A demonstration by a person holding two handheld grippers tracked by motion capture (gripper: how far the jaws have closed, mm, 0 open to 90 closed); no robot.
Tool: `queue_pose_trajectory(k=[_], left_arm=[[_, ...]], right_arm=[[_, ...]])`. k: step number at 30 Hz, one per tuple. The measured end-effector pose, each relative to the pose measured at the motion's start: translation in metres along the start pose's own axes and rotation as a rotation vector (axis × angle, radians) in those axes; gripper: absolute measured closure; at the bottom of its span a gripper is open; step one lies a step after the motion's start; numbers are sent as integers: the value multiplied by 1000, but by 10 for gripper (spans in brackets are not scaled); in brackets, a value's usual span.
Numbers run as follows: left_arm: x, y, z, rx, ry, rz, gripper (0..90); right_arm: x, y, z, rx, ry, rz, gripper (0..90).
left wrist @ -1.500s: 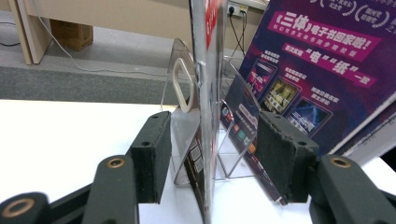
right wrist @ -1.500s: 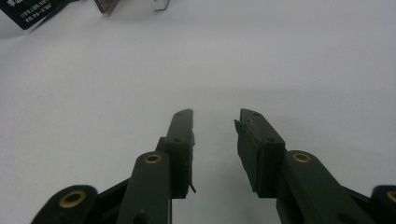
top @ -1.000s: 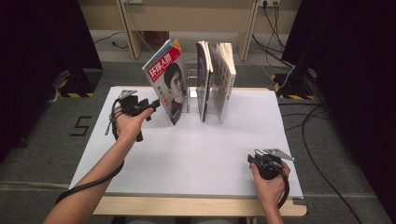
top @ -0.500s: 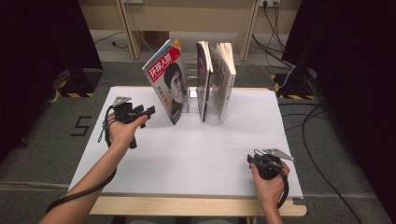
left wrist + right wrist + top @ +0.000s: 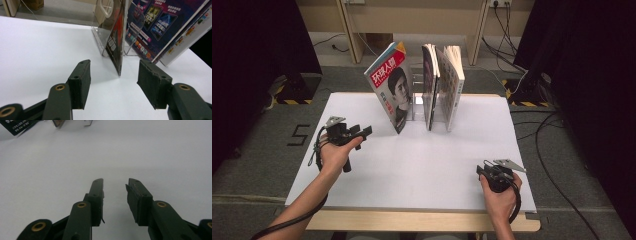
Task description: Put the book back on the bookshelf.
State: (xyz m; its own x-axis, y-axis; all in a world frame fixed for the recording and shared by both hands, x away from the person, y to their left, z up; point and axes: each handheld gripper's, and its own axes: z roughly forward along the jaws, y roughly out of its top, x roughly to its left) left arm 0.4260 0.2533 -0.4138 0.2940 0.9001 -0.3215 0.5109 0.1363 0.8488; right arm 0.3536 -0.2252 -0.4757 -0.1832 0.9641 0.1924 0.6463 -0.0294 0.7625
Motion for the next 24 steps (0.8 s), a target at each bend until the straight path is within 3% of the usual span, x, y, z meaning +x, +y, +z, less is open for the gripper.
queue_pose_trajectory(k=[9,24], left_arm=[[3,-13,-14,1,-6,17,427],[15,-38,-32,16,5,9,422]], right_arm=[[1,0,0,-1,2,-1,659],[2,0,0,-2,0,-2,659]])
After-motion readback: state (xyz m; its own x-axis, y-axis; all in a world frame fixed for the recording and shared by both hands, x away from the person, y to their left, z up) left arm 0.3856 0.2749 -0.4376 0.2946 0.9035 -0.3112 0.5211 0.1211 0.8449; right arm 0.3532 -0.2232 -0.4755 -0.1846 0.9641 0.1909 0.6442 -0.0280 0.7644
